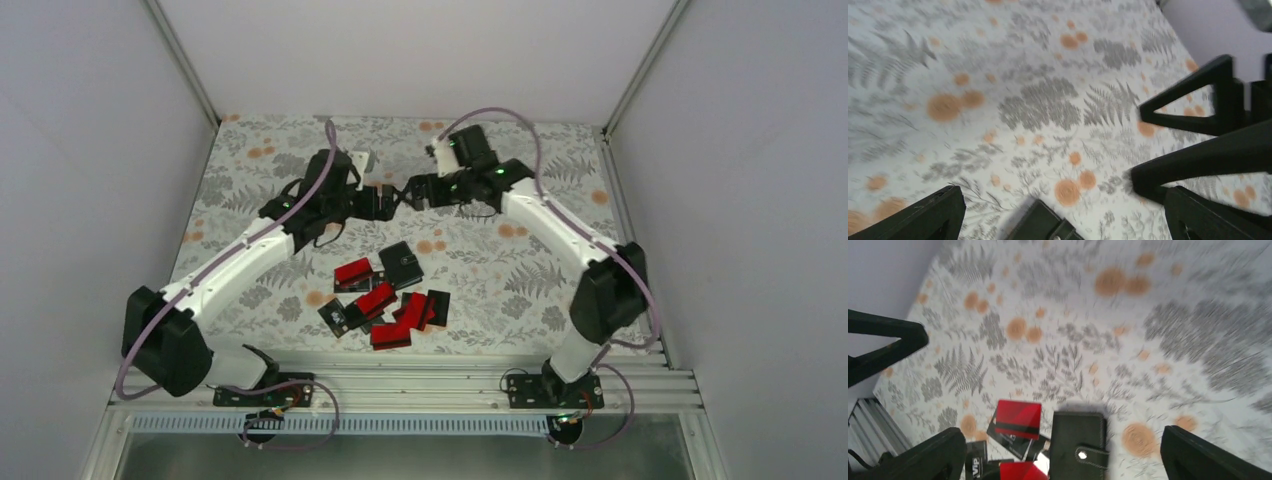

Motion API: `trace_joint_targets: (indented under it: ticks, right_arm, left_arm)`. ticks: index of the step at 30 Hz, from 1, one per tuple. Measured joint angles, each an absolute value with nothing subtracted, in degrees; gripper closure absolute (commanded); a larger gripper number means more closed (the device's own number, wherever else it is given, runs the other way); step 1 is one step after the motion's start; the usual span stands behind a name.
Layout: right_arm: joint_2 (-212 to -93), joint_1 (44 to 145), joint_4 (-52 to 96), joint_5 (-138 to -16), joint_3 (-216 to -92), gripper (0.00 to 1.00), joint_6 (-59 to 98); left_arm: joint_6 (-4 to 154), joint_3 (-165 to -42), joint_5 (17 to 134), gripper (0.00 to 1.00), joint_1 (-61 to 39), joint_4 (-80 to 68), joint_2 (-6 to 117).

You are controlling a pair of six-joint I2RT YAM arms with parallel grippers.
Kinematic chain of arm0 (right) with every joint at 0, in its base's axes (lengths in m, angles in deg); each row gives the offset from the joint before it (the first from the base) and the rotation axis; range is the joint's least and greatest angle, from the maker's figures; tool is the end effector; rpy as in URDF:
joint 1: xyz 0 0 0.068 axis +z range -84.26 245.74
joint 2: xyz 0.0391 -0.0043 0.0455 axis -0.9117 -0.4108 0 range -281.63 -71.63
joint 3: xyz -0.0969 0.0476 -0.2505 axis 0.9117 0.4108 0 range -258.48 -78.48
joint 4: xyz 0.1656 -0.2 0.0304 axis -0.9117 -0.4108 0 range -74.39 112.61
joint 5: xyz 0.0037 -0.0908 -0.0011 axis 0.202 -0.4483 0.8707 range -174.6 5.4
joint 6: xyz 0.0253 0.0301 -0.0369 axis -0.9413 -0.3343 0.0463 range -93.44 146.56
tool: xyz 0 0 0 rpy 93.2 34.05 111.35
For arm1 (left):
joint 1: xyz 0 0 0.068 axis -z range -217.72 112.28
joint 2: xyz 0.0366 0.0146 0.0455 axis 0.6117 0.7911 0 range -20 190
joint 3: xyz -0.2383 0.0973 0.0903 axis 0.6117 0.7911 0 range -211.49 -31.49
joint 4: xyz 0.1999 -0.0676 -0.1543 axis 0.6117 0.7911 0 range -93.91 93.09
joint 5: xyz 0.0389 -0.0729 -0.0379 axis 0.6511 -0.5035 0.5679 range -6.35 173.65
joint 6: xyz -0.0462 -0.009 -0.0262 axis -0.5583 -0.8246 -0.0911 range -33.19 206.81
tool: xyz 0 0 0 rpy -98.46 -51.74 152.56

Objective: Put the credit cards into the card holder

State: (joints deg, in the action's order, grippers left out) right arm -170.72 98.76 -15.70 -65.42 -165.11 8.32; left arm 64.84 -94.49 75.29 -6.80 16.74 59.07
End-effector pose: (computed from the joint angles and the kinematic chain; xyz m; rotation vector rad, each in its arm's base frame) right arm 0.3138 0.2179 0.2966 -0.4810 2.5135 0.7831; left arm 0.2630 -0.1634 0.2973 0.2617 2.2722 -0.6601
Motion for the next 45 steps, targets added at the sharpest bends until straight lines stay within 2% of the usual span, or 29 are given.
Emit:
trace_joint_targets:
  ticks: [8,16,25,31,38,45]
  right_arm:
    - [-157.58,89.56,-9.01,-67.32,-163.03,0.00,9.85]
    - [-153.23,84.38,-3.35,-75.35,-157.31,0.00,9.42]
    - [-143.27,83.09,9.66,-87.10,-140.89,0.00,16.08]
    - [-141.06,79.50,19.43,-89.03,-129.13,0.00,20.87]
    - [-140.91,74.28,32.89,-87.94,-116.54,0.00,23.78]
    - [-149.15,69.25,46.82,-85.38,-109.31,0.00,24.74]
  left_arm:
    - [66.87,-101.07,90.46,0.00,-8.00,24.89,55.86]
    - [72.44,-96.37,105.17,0.00,-8.77,22.46,47.99]
    - [87.41,-81.95,106.48,0.00,-11.30,7.14,40.21]
    - [89.23,-69.38,104.64,0.00,-18.14,-6.08,36.19]
    - [85.73,-56.03,113.25,0.00,-21.27,-22.89,39.38]
    - [88.55,-49.08,115.31,0.00,-24.22,-37.97,48.27]
